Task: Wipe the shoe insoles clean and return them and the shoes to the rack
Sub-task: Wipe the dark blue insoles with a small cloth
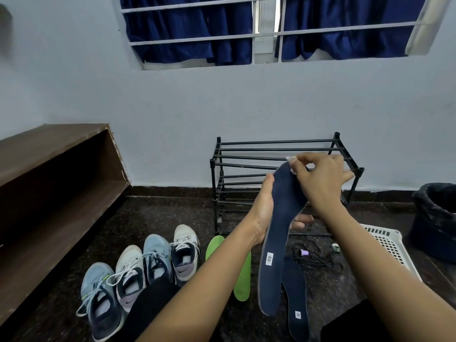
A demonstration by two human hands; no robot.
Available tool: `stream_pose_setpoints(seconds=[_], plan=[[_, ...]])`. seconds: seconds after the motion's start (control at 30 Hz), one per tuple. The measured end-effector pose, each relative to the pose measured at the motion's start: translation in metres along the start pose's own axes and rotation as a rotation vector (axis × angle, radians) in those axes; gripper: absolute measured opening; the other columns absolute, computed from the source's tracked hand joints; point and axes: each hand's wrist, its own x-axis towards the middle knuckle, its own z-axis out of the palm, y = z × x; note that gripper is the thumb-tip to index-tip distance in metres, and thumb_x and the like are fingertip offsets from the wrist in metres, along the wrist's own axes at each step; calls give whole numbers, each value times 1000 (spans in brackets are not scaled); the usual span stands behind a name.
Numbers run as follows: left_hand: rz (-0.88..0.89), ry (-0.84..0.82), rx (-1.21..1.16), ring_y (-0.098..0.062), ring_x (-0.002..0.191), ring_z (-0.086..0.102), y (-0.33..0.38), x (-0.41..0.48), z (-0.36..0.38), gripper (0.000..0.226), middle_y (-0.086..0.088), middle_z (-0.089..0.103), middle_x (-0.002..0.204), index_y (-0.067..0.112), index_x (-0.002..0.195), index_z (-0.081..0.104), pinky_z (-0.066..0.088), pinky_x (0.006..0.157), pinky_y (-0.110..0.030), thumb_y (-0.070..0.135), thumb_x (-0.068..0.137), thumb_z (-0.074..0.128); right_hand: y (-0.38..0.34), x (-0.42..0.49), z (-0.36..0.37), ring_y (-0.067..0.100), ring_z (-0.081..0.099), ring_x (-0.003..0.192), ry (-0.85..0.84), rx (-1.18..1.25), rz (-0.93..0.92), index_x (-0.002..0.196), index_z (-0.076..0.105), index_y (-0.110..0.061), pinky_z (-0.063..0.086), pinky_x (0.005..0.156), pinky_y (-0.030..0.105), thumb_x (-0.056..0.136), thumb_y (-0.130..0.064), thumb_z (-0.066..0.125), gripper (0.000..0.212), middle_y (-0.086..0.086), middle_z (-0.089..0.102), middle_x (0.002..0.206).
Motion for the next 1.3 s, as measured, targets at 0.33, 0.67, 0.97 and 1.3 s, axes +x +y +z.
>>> stream_pose_setpoints(seconds=[0.33, 0.67, 0.97, 1.3], plan=[[46, 90, -5, -19, 76, 71, 13, -7, -9, 69, -8, 73, 87, 21, 107, 61, 56, 72, -39, 67, 96, 11, -18, -35, 3, 9, 38, 94, -129, 94, -313, 92, 73, -35, 12, 72, 29, 82, -33, 70, 11, -21, 62, 84], [-1, 17, 34, -23, 60, 70, 7, -6, 4, 68, -14, 68, 114, 14, 139, 45, 53, 46, -23, 61, 100, 14, 12, 6, -14, 19, 40, 108, -5, -16, -50, 83, 71, -32, 16, 80, 35, 85, -49, 61, 19, -15, 65, 81], [58, 97, -119, -19, 57, 68, 14, -5, -6, 68, -8, 72, 72, 8, 98, 68, 52, 49, -25, 59, 100, 22, 3, -29, 1, 15, 59, 91, -169, 98, -114, 74, 69, -39, 34, 86, 42, 82, -50, 63, 15, -18, 66, 64], [36, 107, -204, -21, 58, 69, 15, -9, -9, 71, -11, 72, 75, 6, 99, 68, 53, 49, -25, 60, 99, 21, -7, -32, 2, 13, 37, 97, -142, -43, -171, 83, 71, -36, 15, 74, 33, 83, -49, 63, 14, -18, 56, 67]])
